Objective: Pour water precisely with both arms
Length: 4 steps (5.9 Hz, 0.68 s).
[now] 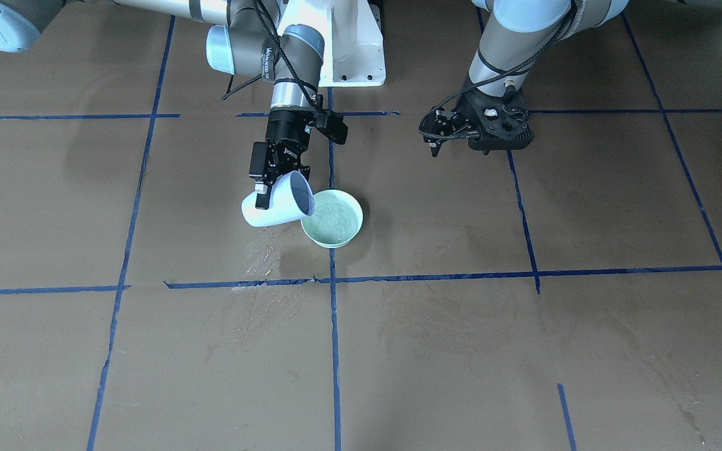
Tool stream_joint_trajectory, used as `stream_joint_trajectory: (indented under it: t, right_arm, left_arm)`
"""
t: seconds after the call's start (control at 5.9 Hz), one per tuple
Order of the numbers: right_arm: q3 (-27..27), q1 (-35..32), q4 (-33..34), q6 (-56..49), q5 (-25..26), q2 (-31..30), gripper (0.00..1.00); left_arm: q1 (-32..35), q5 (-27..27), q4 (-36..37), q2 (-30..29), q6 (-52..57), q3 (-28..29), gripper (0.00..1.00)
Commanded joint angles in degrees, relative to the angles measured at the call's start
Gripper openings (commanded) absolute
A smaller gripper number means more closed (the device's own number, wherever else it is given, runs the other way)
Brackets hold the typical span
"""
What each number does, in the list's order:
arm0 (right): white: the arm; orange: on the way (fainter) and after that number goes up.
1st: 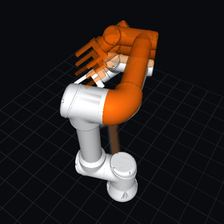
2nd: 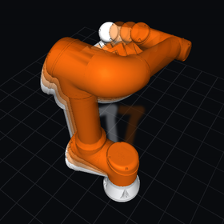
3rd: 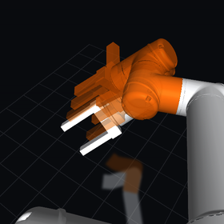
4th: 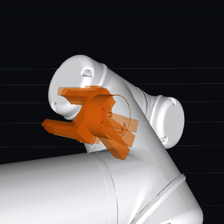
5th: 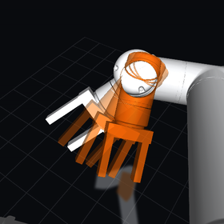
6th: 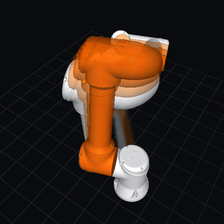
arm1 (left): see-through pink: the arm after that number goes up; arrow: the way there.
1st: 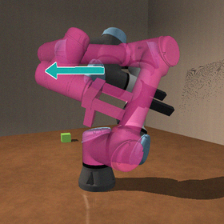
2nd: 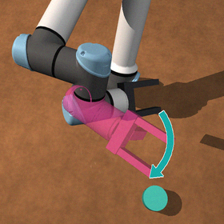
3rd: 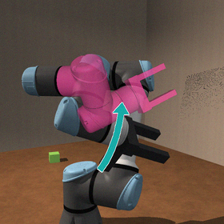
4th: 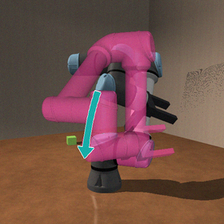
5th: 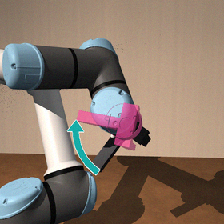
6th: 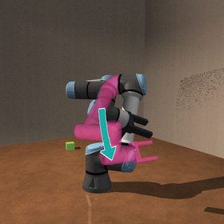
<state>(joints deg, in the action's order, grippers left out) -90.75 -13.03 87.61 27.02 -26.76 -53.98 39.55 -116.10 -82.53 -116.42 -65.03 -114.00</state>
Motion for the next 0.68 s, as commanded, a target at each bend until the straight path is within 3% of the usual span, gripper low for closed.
stream_joint_trajectory:
  t: [0.0,0.51]
  right_arm:
    - [-0.48,-0.15,-0.42,0.84,-0.49,0.81,0.0]
    - [-2.94,-2.25,-11.39,10.71,-7.84,0.2,0.0]
  left_arm:
    - [0.0,0.0,0.0,-0.03,-0.01,0.0,1.0]
    - [0.0,0.0,0.0,-0.03,-0.01,0.0,1.0]
